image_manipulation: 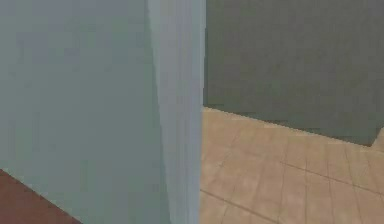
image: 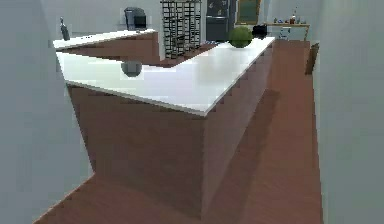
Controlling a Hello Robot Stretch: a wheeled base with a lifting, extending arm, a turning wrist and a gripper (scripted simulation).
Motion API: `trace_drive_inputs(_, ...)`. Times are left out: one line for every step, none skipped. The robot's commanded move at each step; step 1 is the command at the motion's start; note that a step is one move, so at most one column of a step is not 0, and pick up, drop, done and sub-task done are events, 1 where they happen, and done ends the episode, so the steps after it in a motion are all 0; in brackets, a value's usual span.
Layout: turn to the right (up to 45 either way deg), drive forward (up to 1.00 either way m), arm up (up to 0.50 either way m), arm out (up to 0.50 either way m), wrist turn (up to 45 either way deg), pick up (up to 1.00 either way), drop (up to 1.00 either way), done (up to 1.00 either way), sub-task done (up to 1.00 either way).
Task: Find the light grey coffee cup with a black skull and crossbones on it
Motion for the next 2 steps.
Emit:
trace_drive_inputs(27.0,0.00,0.00,0.00,0.0,0.00,0.00,0.00,0.00)
trace_drive_inputs(0.0,1.00,0.00,0.00,0.0,0.00,0.00,0.00,0.00)
